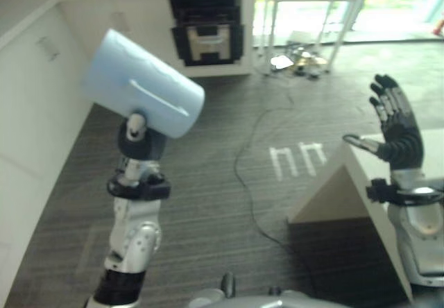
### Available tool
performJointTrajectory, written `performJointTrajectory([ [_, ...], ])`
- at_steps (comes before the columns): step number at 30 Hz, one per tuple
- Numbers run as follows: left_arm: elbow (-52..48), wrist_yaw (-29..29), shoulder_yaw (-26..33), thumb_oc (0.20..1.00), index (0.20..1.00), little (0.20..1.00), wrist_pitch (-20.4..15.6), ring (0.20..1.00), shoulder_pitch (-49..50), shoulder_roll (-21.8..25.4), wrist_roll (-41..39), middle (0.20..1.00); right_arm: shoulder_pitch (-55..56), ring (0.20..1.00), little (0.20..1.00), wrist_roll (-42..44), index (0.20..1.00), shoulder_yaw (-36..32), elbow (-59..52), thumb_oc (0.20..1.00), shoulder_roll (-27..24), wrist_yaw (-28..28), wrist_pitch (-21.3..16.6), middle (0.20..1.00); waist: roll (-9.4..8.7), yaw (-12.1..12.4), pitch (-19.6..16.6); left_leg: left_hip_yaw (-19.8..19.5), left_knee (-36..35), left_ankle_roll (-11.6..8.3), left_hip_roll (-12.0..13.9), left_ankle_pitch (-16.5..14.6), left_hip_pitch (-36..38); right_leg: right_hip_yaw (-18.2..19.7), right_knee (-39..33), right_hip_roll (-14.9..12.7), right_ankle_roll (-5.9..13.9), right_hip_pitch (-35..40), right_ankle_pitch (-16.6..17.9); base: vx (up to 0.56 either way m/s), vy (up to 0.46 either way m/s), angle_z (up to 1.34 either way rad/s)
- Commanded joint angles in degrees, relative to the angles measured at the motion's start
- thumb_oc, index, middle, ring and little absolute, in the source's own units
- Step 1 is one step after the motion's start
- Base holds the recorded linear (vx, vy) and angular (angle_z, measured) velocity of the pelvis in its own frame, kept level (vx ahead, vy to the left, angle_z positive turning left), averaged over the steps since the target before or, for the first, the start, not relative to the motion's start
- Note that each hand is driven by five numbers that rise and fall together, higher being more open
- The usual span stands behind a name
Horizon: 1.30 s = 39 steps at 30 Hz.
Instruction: Place the dishes in the dishwasher.
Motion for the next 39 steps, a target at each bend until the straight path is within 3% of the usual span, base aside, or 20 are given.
performJointTrajectory([
  [1, -0.9, 0.2, 3.9, 0.2, 0.2, 0.2, -3.7, 0.2, -4.5, 1.9, 1.5, 0.2, -2.7, 1.0, 1.0, 0.3, 1.0, -1.6, -1.8, 1.0, -0.7, -1.7, -4.4, 1.0, 0.54, -1.4, -0.5, 1.5, 0.0, -4.42, 3.8, -8.6, 5.0, -3.7, 0.9, -5.6, 5.81, -3.2, 4.8, 0.0, -0.042, 0.3],
  [4, -0.9, 1.6, 6.0, 0.2, 0.2, 0.2, -4.7, 0.2, -3.9, 1.6, 1.4, 0.2, -3.4, 1.0, 1.0, 0.5, 1.0, -0.1, -1.7, 1.0, -0.6, 0.0, -4.3, 1.0, 0.71, -0.4, -1.2, 2.8, 0.0, -4.79, 4.4, -8.6, 5.2, -5.6, -0.8, -5.2, 5.55, -1.6, 4.2, 0.04, -0.123, 0.09],
  [11, -1.1, 2.0, 6.9, 0.2, 0.2, 0.2, -5.1, 0.2, -3.7, 1.3, 1.2, 0.2, -3.5, 1.0, 1.0, 0.8, 1.0, 0.4, -1.6, 1.0, 0.0, 1.3, -4.0, 1.0, 1.24, -0.8, -1.3, 4.5, 0.0, -5.4, 5.1, -8.5, 5.6, -6.8, -2.7, -5.2, 5.4, -0.3, 4.7, 0.03, -0.036, 0.02],
  [12, -0.1, -0.8, 4.7, 0.2, 0.2, 0.2, -5.1, 0.2, -3.1, 1.5, 0.9, 0.2, 3.3, 1.0, 1.0, -0.5, 1.0, -3.9, -2.0, 1.0, 0.9, -1.4, -5.3, 1.0, 1.34, -7.4, -1.4, 6.1, 0.0, -4.28, 2.2, -10.0, 5.7, -0.3, -0.3, 0.6, 2.6, -5.0, 3.3, -0.02, -0.019, 0.04],
  [17, 0.7, -1.0, 5.7, 0.2, 0.2, 0.2, -4.2, 0.2, -0.6, 1.0, -0.4, 0.2, 4.4, 1.0, 1.0, -1.7, 1.0, -4.0, -3.3, 1.0, 1.1, -0.4, -3.3, 1.0, 0.81, -7.0, -2.9, 6.5, 0.0, -3.87, 1.9, -10.3, 5.7, 0.1, -4.5, 1.2, 2.21, -3.0, 4.8, -0.05, -0.033, 0.02],
  [20, 1.1, -0.9, 5.2, 0.2, 0.2, 0.2, -5.3, 0.2, -0.8, 1.6, 2.9, 0.2, 4.4, 1.0, 1.0, -0.5, 1.0, -3.6, -3.2, 1.0, 0.5, -0.7, -3.1, 1.0, 0.88, -7.1, -3.4, 7.1, 0.0, -3.92, 2.2, -10.1, 5.7, 0.7, -5.0, 1.9, 1.88, -2.3, 4.3, -0.09, -0.09, -0.08],
  [27, 1.7, -0.4, 5.6, 0.2, 0.2, 0.2, -6.1, 0.2, -1.7, 2.2, 1.4, 0.2, 3.1, 1.0, 1.0, -0.4, 1.0, -2.4, -3.4, 1.0, 0.2, -0.9, -2.4, 1.0, 1.58, -7.3, -3.6, 6.4, 0.0, -4.17, 2.7, -9.2, 6.8, 2.9, -5.3, 3.8, 0.74, -1.5, 3.3, -0.05, -0.092, -0.01],
  [28, 1.6, -0.4, 5.9, 0.2, 0.2, 0.2, -6.2, 0.2, -1.4, 2.1, 1.3, 0.2, 2.9, 1.0, 1.0, 0.1, 1.0, -2.5, -3.5, 1.0, -0.4, -0.7, -2.2, 1.0, 1.17, -7.2, -2.9, 6.8, 4.8, -5.02, 2.7, -9.2, 5.4, 3.7, -5.1, 3.8, 0.03, -1.2, 3.0, -0.08, -0.154, -0.03],
  [29, 1.6, -1.0, 5.8, 0.2, 0.2, 0.2, -6.6, 0.2, -1.3, 1.7, 1.5, 0.2, 3.0, 1.0, 1.0, 0.0, 1.0, -2.6, -3.4, 1.0, -0.9, -0.6, -2.6, 1.0, 0.24, -6.8, -1.7, 6.8, 14.4, -6.38, 3.2, -7.4, 0.7, 4.2, -5.0, 3.4, -0.92, -0.7, 3.0, -0.1, -0.151, -0.06],
  [31, 0.9, -1.5, 6.1, 0.2, 0.2, 0.2, -6.6, 0.2, -0.6, 1.3, 1.8, 0.2, 3.6, 1.0, 1.0, 0.2, 1.0, -3.7, -3.4, 1.0, -1.8, 0.1, -3.3, 1.0, -0.44, -6.2, -0.4, 5.8, 24.9, -7.78, 3.5, -5.1, -6.0, 4.0, -5.1, 3.3, -1.76, -0.5, 3.6, -0.04, -0.086, 0.12],
  [32, 0.9, -1.5, 6.2, 0.2, 0.2, 0.2, -6.3, 0.2, -0.7, 1.1, 1.6, 0.2, 3.4, 1.0, 1.0, -0.1, 1.0, -4.3, -3.2, 1.0, -2.3, 0.2, -3.3, 1.0, -0.44, -6.0, 0.2, 7.1, 24.7, -8.08, 4.7, -4.6, -8.2, 3.0, -5.3, 3.1, -1.66, -0.1, 3.6, 0.03, -0.003, 0.34],
  [33, 1.0, -1.3, 6.4, 0.2, 0.2, 0.2, -6.1, 0.2, -0.8, 1.1, 1.4, 0.2, 2.9, 1.0, 1.0, -0.1, 1.0, -4.5, -3.0, 1.0, -2.5, 0.4, -3.1, 1.0, -0.3, -5.8, 0.5, 8.3, 22.9, -8.11, 5.5, -4.4, -8.7, 2.5, -5.3, 3.0, -1.46, 0.2, 3.4, 0.14, 0.104, 0.23],
  [35, 2.0, -1.8, 7.0, 0.2, 0.2, 0.2, -6.2, 0.2, -0.5, 0.8, 0.6, 0.2, 2.0, 1.0, 1.0, 0.0, 1.0, -4.9, -2.4, 1.0, -1.9, 1.7, -2.8, 1.0, 1.17, -5.4, 0.9, 11.0, 9.3, -8.77, 8.2, -1.4, -7.8, 2.2, -5.4, 3.7, -0.42, 1.7, 1.6, 0.28, 0.211, 0.04],
  [37, 2.6, -2.7, 7.7, 0.2, 0.2, 0.2, -7.1, 0.2, 0.8, 0.4, 0.3, 0.2, 3.0, 1.0, 1.0, 0.3, 1.0, -5.6, -2.6, 1.0, -1.7, 3.5, -3.0, 1.0, 2.16, -4.6, 1.0, 9.5, 0.7, -9.91, 9.3, 3.4, -8.3, 4.4, -5.4, 4.9, -0.43, 3.5, -0.3, 0.37, 0.269, 0.07],
  [38, 2.7, -3.5, 8.4, 0.2, 0.2, 0.2, -7.6, 0.2, 2.6, -0.1, -0.7, 0.2, 4.6, 1.0, 1.0, 1.7, 1.0, -6.7, -2.8, 1.0, -1.9, 5.1, -3.7, 1.0, 2.51, -4.0, 1.2, 7.0, 0.0, -11.14, 10.4, 5.9, -10.9, 6.7, -5.4, 5.8, -1.01, 5.0, -1.7, 0.35, 0.265, 0.07],
  [39, 2.7, -3.7, 8.7, 0.2, 0.2, 0.2, -7.6, 0.2, 3.1, -0.3, -1.0, 0.2, 4.9, 1.0, 1.0, 2.0, 1.0, -7.0, -2.8, 1.0, -2.0, 5.3, -3.8, 1.0, 2.53, -3.9, 1.2, 6.5, 0.0, -11.39, 10.8, 6.3, -11.6, 7.1, -5.4, 5.9, -1.16, 5.4, -2.0, 0.39, 0.329, -0.28],
])
